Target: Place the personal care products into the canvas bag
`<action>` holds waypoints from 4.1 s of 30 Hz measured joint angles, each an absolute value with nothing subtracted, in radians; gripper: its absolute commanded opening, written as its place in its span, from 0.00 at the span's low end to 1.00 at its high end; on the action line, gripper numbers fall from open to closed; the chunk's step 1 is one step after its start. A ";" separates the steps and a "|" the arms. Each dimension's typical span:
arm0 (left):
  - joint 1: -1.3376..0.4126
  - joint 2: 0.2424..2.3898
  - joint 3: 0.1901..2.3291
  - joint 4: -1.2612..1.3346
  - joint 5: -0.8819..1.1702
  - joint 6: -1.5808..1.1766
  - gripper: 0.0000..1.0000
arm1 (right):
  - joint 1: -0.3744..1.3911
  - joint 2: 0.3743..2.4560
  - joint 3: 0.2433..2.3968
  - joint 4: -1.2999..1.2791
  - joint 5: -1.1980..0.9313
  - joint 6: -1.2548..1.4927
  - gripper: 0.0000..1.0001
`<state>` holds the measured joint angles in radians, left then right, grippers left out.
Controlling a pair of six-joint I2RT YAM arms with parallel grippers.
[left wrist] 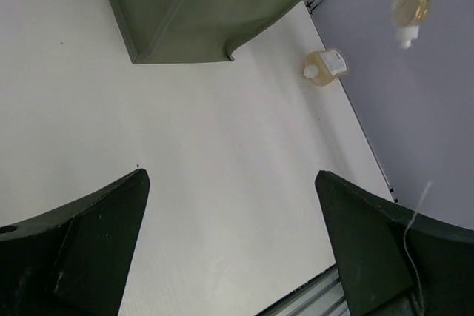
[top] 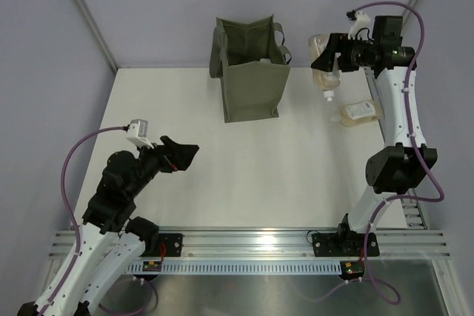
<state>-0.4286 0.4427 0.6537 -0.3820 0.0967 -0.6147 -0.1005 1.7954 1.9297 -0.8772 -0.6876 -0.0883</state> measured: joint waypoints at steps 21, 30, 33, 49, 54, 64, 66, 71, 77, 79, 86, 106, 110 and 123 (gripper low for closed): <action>-0.429 0.532 0.645 -0.315 0.097 -0.584 0.99 | 0.439 2.288 2.586 -0.488 -0.242 -0.086 0.00; -0.429 0.532 0.645 -0.311 0.110 -0.567 0.99 | 0.438 2.307 2.394 -0.499 -0.344 -0.118 0.54; -0.429 0.524 0.644 -0.311 0.118 -0.564 0.99 | 0.437 2.307 2.381 -0.523 -0.366 -0.104 0.95; -0.429 0.461 0.644 -0.315 0.146 -0.556 0.99 | 0.296 2.056 2.328 -0.570 -0.490 -0.107 0.99; -0.429 0.461 0.644 -0.321 0.155 -0.556 0.99 | 0.075 1.769 2.141 -0.567 -0.521 0.001 1.00; -0.429 0.461 0.640 -0.297 0.177 -0.576 0.99 | -0.194 1.612 1.584 -0.588 -0.112 0.312 0.99; -0.429 0.461 0.631 -0.287 0.181 -0.579 0.99 | -0.194 1.659 1.559 -0.614 -0.030 0.369 0.99; -0.429 0.461 0.610 -0.293 0.183 -0.581 0.99 | -0.212 1.837 1.629 -0.671 0.090 0.532 1.00; -0.429 0.467 0.608 -0.291 0.180 -0.579 0.99 | -0.229 2.088 1.824 -0.736 0.139 0.620 0.99; -0.428 0.474 0.607 -0.290 0.176 -0.575 0.99 | -0.231 2.137 1.849 -0.755 0.142 0.636 0.99; -0.428 0.534 0.605 -0.289 0.172 -0.559 0.99 | -0.231 2.218 1.898 -0.812 0.163 0.680 0.99; -0.427 0.566 0.607 -0.277 0.174 -0.551 0.99 | -0.255 2.327 2.003 -0.890 0.166 0.717 0.99; -0.427 0.537 0.609 -0.299 0.173 -0.560 0.99 | -0.258 2.349 2.024 -0.913 0.160 0.723 1.00; -0.427 0.460 0.620 -0.326 0.159 -0.604 0.99 | -0.278 2.386 2.081 -0.960 0.033 0.616 0.00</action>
